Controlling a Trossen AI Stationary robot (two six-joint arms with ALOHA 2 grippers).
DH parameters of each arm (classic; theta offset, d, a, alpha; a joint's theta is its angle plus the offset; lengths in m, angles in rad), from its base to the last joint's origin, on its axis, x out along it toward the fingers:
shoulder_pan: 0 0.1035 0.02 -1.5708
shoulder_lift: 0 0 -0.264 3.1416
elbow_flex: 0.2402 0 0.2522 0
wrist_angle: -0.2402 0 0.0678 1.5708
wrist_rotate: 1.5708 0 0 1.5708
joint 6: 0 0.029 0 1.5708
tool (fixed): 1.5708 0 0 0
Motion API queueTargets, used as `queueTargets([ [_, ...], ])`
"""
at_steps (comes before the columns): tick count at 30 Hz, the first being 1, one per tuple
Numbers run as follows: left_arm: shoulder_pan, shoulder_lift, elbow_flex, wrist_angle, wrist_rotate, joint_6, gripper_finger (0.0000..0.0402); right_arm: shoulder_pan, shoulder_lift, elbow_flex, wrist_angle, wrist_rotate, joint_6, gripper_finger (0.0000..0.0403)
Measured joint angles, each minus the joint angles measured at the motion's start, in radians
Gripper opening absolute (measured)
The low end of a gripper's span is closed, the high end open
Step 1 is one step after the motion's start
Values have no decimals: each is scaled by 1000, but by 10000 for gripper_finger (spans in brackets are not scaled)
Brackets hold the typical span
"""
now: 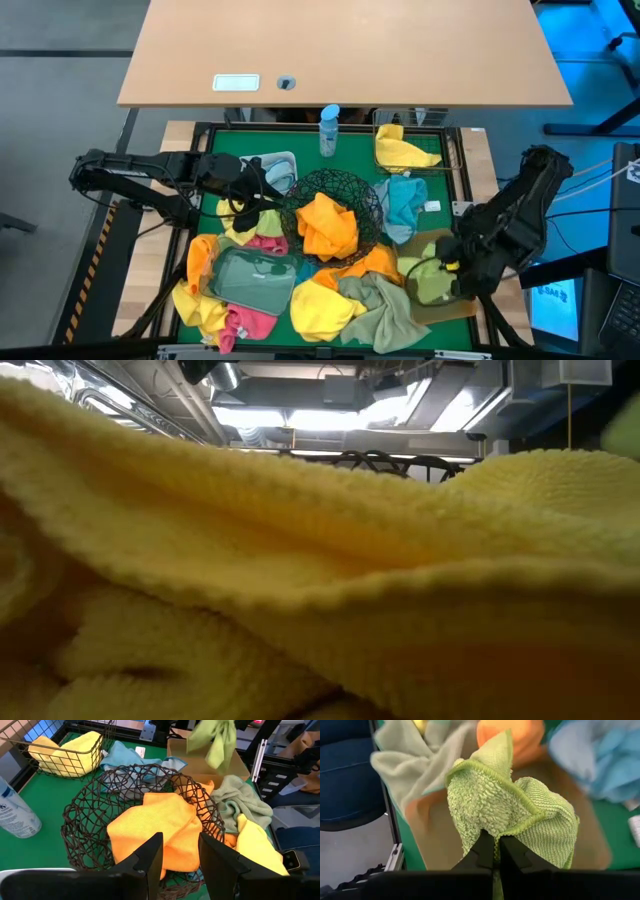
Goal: Sort microfiber towel by color & place in baskets
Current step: Put the green microfiber towel into the yellow bin
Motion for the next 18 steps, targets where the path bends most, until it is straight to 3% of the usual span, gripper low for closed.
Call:
queueTargets([
  [10,0,0,0,0,0,0,118,71,1,-304,304,-6,148,5],
  [18,0,0,0,0,0,-2,118,70,1,-429,367,-108,174,5],
])
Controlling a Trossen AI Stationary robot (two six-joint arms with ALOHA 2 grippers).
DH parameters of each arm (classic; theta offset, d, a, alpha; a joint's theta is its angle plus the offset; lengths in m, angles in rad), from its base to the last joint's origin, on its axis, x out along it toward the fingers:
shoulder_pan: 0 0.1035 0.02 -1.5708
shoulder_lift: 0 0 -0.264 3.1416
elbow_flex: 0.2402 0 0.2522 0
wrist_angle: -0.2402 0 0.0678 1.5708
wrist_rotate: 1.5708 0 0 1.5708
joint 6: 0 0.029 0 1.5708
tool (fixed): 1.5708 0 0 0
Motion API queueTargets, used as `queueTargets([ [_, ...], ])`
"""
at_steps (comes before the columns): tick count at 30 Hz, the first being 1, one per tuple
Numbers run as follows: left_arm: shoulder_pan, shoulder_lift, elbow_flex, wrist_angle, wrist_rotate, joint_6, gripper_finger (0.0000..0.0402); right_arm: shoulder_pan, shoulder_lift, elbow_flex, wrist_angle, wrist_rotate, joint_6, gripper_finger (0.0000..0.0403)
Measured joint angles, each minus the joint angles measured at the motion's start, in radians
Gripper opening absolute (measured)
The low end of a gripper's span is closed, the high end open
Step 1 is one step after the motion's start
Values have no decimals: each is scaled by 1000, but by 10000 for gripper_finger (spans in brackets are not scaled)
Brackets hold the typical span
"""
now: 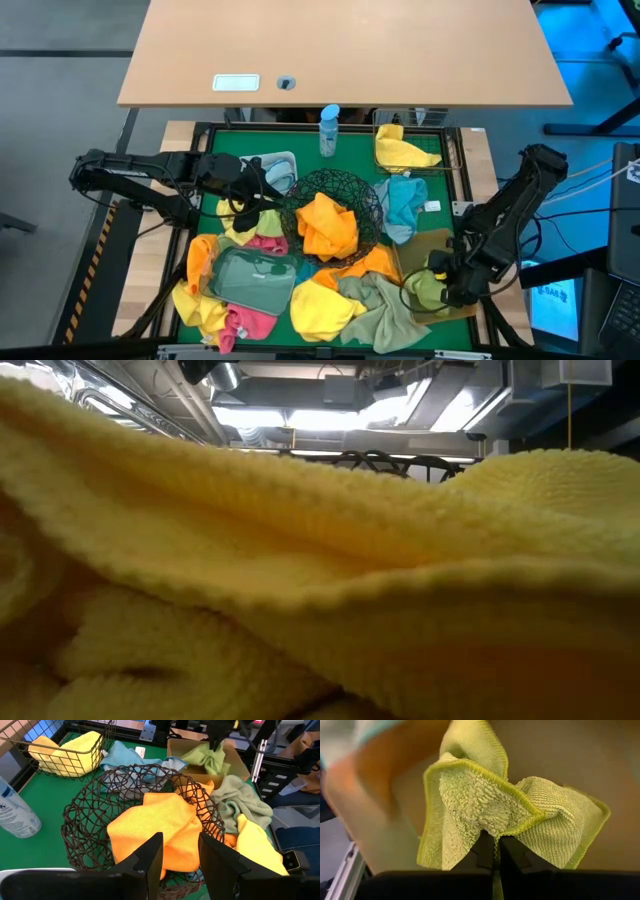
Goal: Sort microfiber towel by color & place in baskets
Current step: Put the green microfiber towel into the yellow bin, then put the light green microfiber towel into the yellow bin
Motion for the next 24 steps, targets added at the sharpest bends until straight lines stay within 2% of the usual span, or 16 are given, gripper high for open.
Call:
queueTargets([
  [7,0,0,0,0,0,0,118,0,0,-17,-2,-10,82,15],
  [10,0,0,0,0,0,0,118,0,0,-17,-2,-10,88,44],
  [15,0,0,0,0,0,1,118,0,0,-17,-4,-14,124,119],
  [19,0,0,0,0,0,2,118,0,0,-17,-5,-107,113,170],
  [22,0,0,0,0,0,2,118,0,0,-17,-5,-205,119,191],
  [24,0,0,0,0,0,2,118,0,0,-10,-13,-224,132,197],
])
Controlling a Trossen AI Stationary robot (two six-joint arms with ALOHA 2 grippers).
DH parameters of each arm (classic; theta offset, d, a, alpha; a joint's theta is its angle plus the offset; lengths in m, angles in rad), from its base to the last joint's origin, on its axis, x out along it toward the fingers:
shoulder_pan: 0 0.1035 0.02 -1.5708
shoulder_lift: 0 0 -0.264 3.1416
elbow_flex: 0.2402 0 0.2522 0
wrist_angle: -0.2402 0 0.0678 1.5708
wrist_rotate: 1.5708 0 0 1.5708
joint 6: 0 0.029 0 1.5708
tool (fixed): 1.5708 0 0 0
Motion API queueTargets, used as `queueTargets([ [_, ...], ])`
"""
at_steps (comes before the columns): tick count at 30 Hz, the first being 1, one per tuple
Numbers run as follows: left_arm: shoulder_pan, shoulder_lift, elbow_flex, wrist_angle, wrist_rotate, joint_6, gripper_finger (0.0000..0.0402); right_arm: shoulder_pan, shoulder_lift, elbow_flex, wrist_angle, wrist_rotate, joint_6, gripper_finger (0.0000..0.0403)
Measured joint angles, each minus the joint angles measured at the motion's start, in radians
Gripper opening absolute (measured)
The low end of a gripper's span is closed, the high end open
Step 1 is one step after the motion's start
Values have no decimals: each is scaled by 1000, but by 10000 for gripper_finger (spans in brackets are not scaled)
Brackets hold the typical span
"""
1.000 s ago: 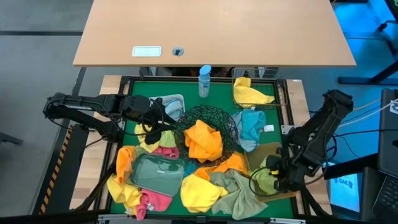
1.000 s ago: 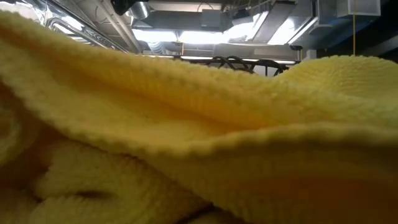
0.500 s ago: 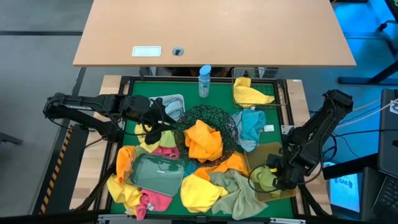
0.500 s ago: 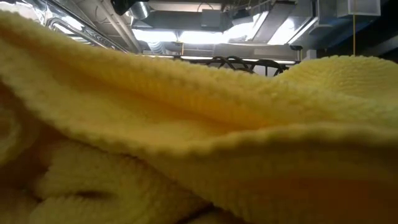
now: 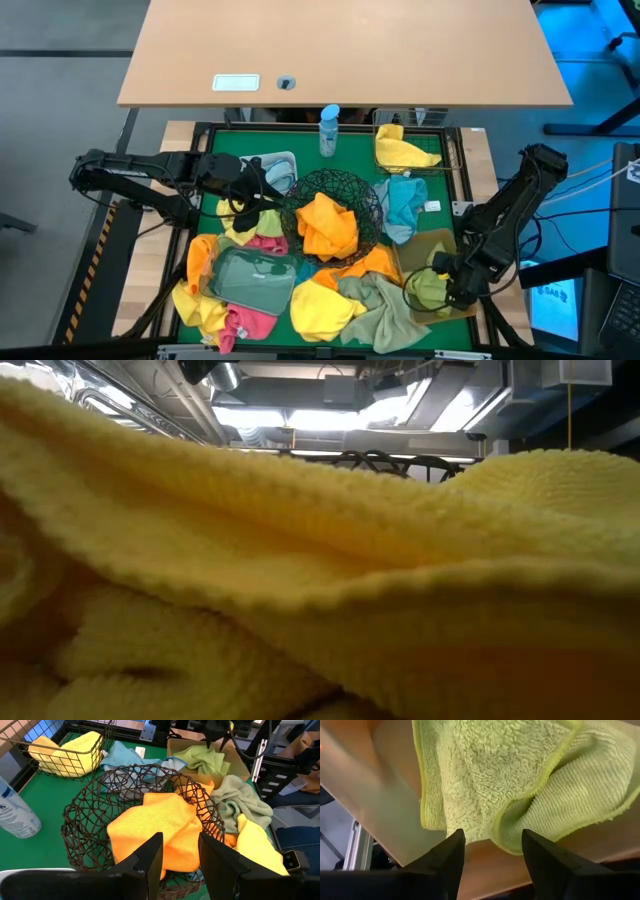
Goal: Sort microfiber towel by color & place in baskets
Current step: Put the light green microfiber towel into the yellow bin
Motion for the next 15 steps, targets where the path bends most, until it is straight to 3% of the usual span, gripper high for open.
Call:
queueTargets([
  [8,0,2,0,1,-32,36,118,0,-28,148,-142,121,-1,198],
  [15,0,40,0,38,-119,53,118,0,-37,267,-92,408,-66,198],
])
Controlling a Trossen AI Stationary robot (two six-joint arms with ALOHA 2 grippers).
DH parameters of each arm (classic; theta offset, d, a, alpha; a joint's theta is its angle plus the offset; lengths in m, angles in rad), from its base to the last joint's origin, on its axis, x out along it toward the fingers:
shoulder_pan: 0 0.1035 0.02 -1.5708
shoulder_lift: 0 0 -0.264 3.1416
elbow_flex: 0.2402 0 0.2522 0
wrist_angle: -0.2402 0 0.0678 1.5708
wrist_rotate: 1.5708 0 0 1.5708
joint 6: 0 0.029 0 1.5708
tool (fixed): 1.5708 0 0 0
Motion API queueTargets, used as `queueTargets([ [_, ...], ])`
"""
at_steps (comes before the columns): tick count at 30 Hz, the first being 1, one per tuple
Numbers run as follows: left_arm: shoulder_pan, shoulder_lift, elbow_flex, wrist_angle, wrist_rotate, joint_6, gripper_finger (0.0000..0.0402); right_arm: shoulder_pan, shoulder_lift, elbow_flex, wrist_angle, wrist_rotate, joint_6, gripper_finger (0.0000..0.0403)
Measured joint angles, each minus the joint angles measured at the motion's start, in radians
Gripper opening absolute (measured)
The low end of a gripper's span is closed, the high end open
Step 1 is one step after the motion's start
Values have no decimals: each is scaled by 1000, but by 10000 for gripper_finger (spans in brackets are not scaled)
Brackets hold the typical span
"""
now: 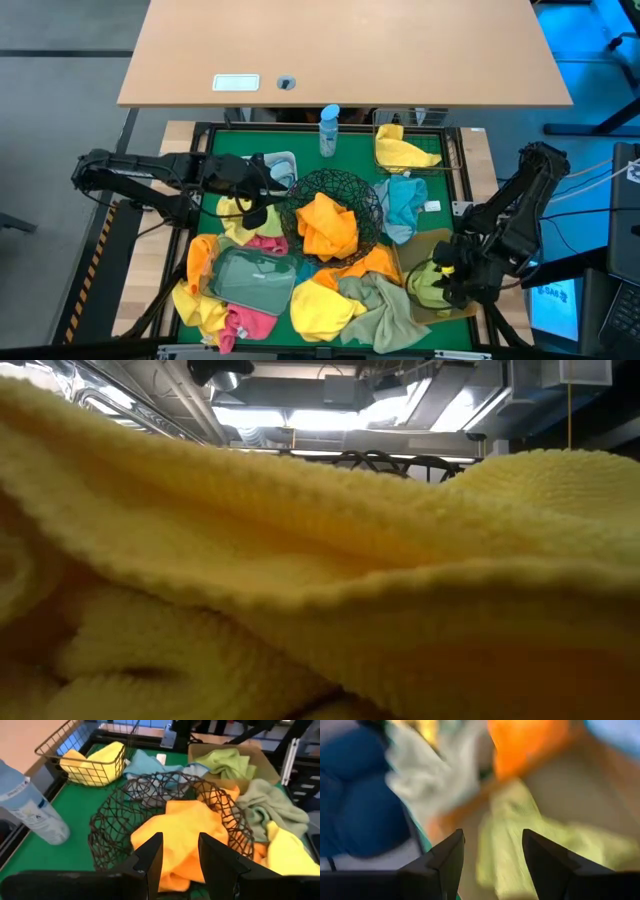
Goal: Sort microfiber towel by color & place in baskets
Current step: Put the light green microfiber towel into the yellow bin
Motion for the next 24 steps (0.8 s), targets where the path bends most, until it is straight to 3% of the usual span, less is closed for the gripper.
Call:
queueTargets([
  [4,0,33,0,10,-3,0,118,0,4,4,160,166,-117,198],
  [9,0,67,0,22,-3,0,118,-5,41,2,249,230,-252,198],
  [16,0,96,0,24,-3,0,118,-56,154,2,249,232,-319,198],
  [24,0,97,0,24,-3,0,118,-110,301,1,267,102,-348,198],
])
